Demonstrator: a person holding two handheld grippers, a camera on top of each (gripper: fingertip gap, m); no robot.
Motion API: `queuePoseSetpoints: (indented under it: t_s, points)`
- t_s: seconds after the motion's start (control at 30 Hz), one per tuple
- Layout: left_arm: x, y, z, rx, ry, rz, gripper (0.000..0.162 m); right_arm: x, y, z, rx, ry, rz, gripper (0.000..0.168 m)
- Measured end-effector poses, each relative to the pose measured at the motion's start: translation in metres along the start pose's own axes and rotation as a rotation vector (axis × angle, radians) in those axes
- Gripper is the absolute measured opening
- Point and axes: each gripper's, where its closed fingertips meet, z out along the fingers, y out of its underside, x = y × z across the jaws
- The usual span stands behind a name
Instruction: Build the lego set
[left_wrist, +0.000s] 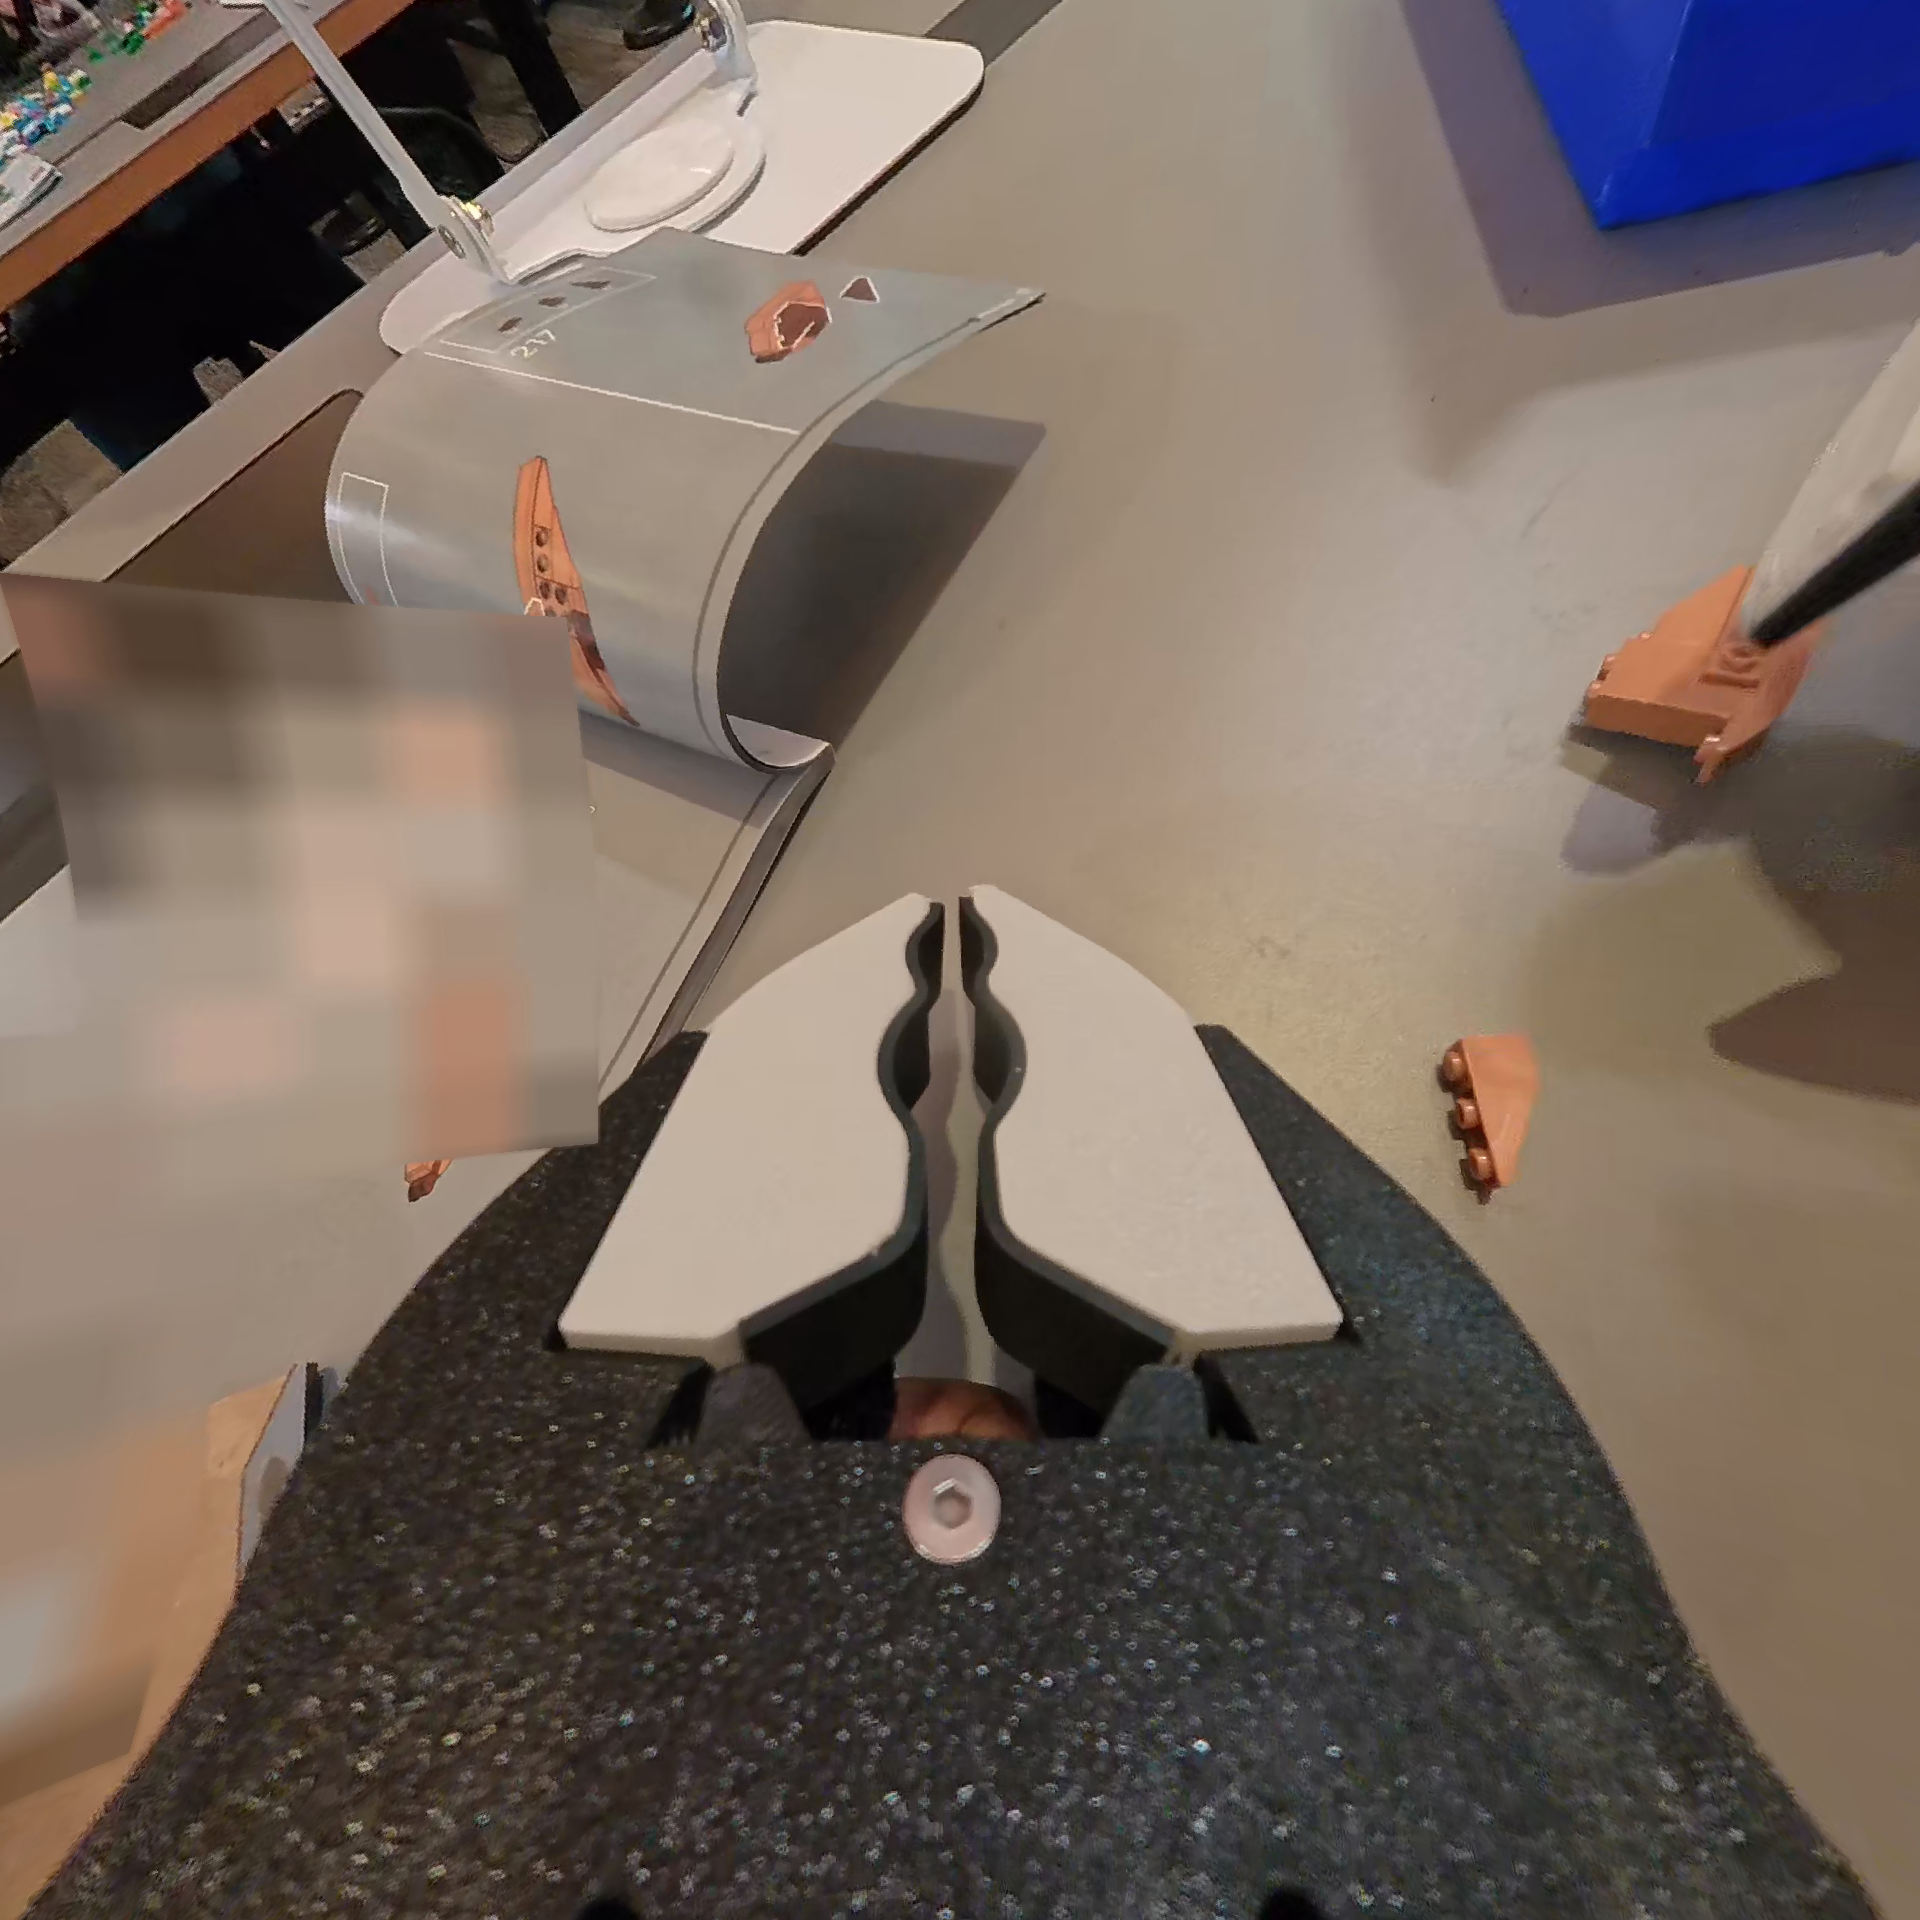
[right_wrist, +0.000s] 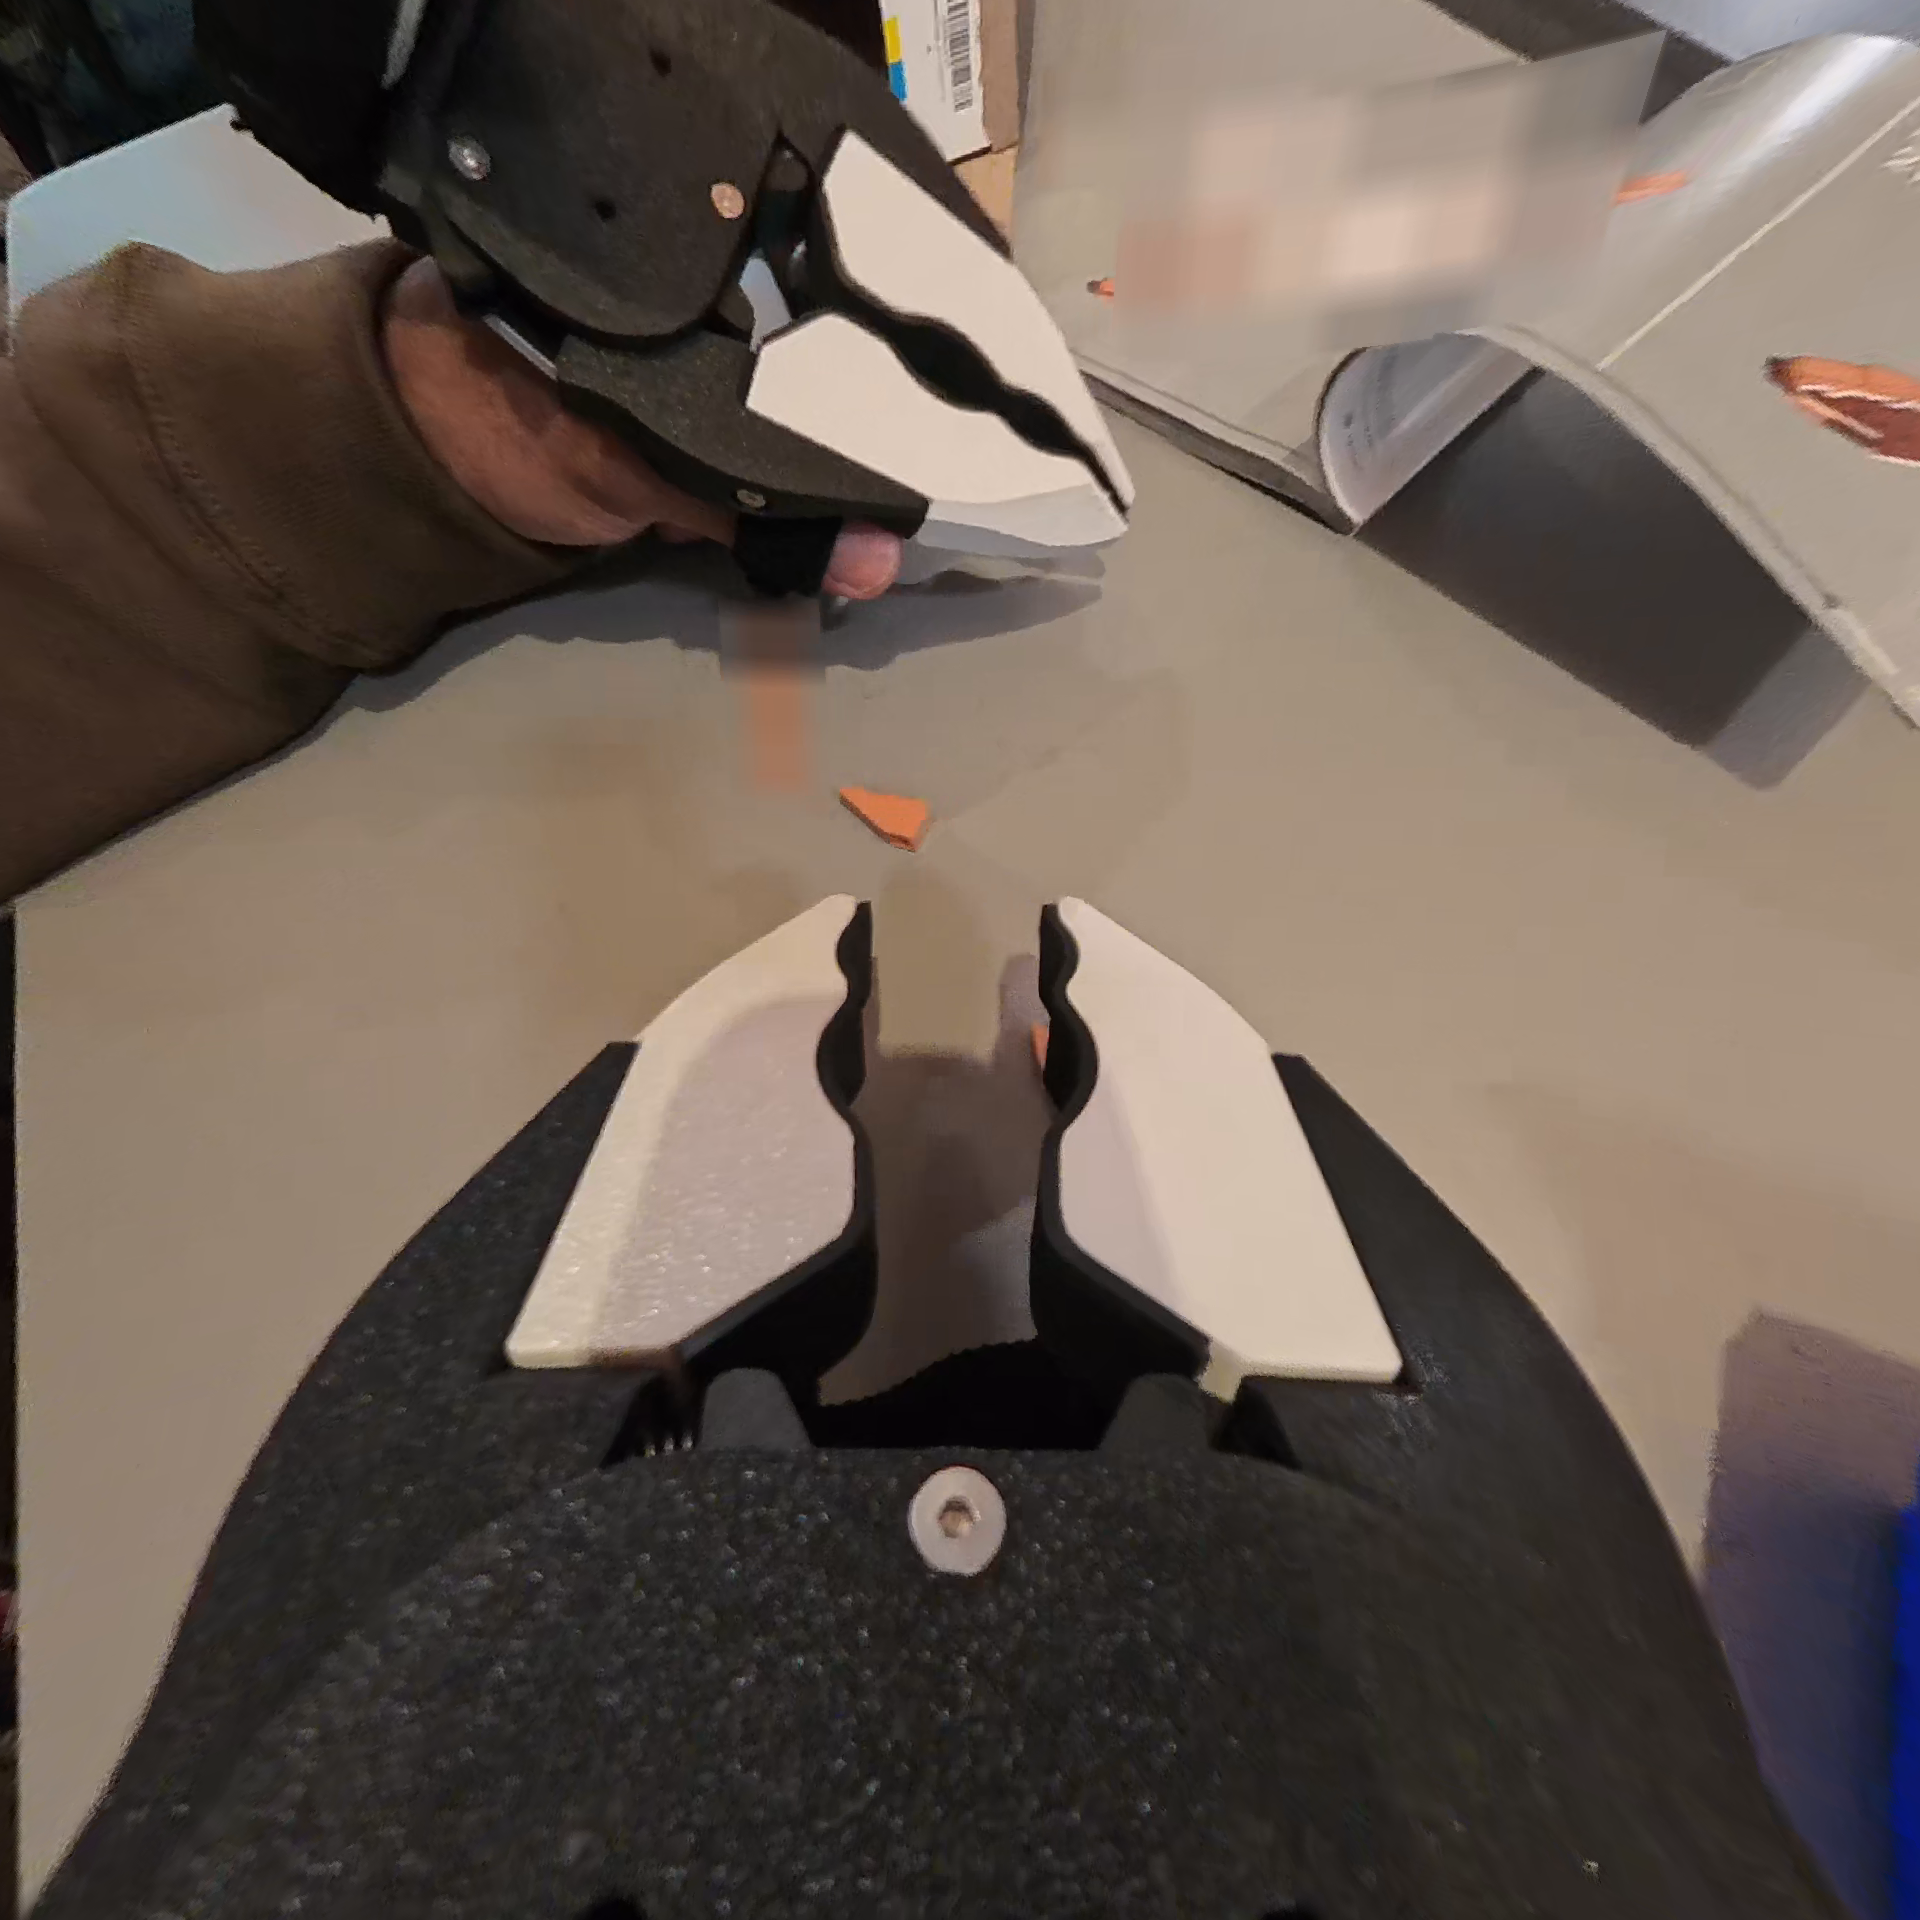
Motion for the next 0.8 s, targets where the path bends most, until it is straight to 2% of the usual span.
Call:
queuePoseSetpoints:
  t_s: [0.13,0.23,0.43,0.6,0.8]
  points:
    - [-0.001,-0.003,0.003,0.007,0.013,0.044,0.003,0.019,0.005,-0.014,0.006,0.038,-0.016,0.03]
    - [0.001,-0.017,0.007,0.003,0.062,0.109,0.004,0.03,0.01,-0.02,-0.002,0.054,-0.024,0.029]
    - [0.028,-0.046,0.036,0.014,0.242,0.388,0.004,0.048,0.015,-0.022,-0.017,0.107,-0.075,0.028]
    - [0.036,-0.039,0.051,0.058,0.217,0.377,0.003,0.062,0.024,-0.029,-0.004,0.147,-0.1,0.027]
    - [0.029,-0.033,0.048,0.071,0.205,0.318,0.001,0.072,0.031,-0.032,0.032,0.163,-0.092,0.025]
